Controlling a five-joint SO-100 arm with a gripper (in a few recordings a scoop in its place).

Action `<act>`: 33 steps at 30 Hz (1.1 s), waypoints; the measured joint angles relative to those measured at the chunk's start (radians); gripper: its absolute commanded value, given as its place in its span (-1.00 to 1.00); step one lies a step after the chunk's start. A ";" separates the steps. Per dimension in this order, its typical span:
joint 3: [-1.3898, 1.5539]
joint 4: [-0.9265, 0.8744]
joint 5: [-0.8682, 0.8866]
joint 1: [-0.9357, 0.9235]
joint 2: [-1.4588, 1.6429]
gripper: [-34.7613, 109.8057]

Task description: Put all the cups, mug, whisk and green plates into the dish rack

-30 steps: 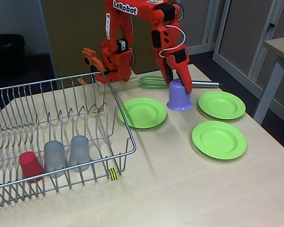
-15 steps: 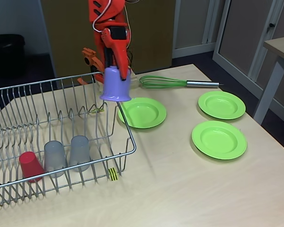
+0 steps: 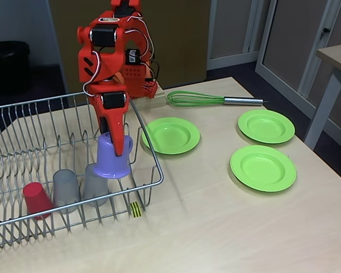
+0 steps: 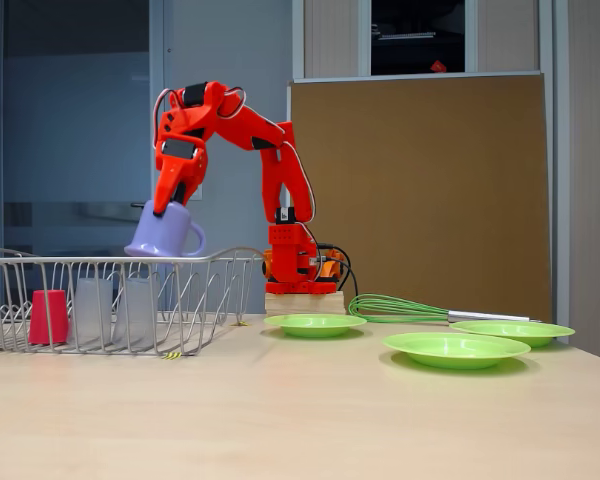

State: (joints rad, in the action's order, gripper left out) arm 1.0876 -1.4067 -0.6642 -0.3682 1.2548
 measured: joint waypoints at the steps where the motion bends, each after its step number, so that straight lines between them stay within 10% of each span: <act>1: -0.008 0.000 0.002 0.005 -0.018 -0.28; 33: -0.110 0.037 0.009 0.041 -0.327 -0.26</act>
State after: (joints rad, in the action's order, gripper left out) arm 0.9771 -1.3698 -0.6550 -0.3267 0.9281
